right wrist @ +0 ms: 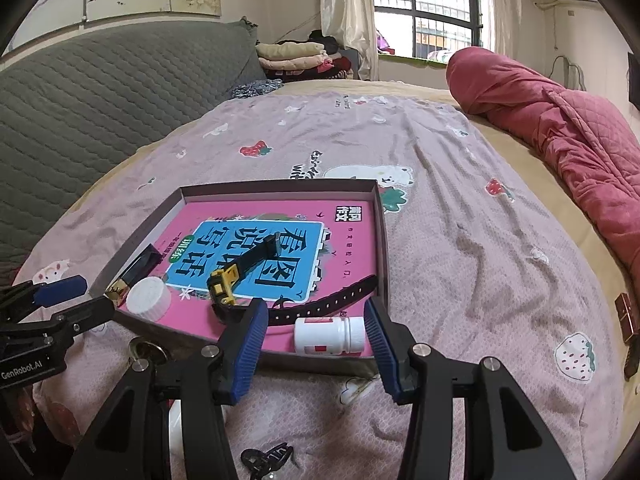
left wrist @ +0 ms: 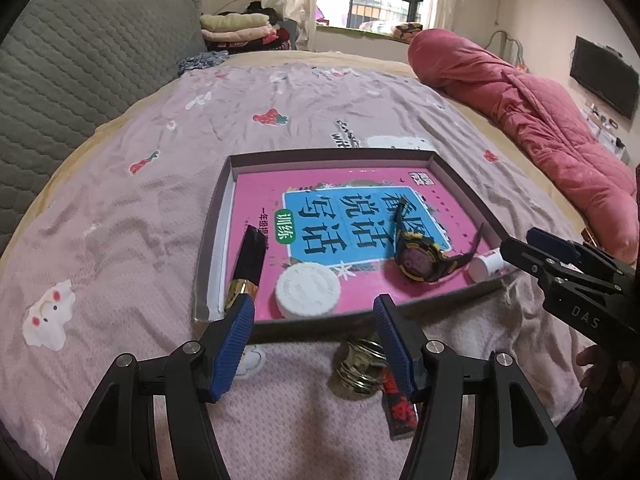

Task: Organize rigid objects
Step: 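Withdraw both open grippers from the tray toward the remaining items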

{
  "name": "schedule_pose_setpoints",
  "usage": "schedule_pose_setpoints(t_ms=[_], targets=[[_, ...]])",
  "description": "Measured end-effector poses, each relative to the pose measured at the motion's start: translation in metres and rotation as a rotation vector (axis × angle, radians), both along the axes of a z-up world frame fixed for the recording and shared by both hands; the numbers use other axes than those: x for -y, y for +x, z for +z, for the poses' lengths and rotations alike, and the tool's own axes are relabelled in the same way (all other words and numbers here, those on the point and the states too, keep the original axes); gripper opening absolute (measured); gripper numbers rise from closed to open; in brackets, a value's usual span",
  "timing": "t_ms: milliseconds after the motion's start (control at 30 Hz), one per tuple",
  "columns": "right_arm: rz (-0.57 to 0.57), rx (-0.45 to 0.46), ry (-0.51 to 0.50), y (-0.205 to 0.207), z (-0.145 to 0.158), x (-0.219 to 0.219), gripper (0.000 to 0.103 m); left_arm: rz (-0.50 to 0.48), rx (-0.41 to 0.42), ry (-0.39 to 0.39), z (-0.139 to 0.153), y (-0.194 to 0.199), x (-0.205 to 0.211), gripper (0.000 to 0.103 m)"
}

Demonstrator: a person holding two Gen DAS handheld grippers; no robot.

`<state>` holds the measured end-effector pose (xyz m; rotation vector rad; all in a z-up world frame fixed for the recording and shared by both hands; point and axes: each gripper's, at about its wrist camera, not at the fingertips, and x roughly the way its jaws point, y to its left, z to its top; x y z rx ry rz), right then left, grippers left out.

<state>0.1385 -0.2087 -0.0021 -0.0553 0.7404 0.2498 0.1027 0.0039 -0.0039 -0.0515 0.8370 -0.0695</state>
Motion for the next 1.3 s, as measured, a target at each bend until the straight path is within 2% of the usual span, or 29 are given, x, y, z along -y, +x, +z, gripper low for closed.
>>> schedule_pose_setpoints(t_ms=[833, 1167, 1300], targets=[[0.018, 0.003, -0.011, -0.04, 0.005, -0.006, 0.05, -0.038, -0.019, 0.017, 0.018, -0.041, 0.014, 0.064], [-0.01, -0.044, 0.062, -0.061, 0.005, 0.004, 0.05, -0.039, -0.038, -0.02, 0.023, -0.055, 0.015, 0.064], [-0.024, -0.057, 0.063, -0.069, 0.003, 0.008, 0.05, -0.048, -0.053, -0.009, 0.019, -0.063, 0.016, 0.065]])
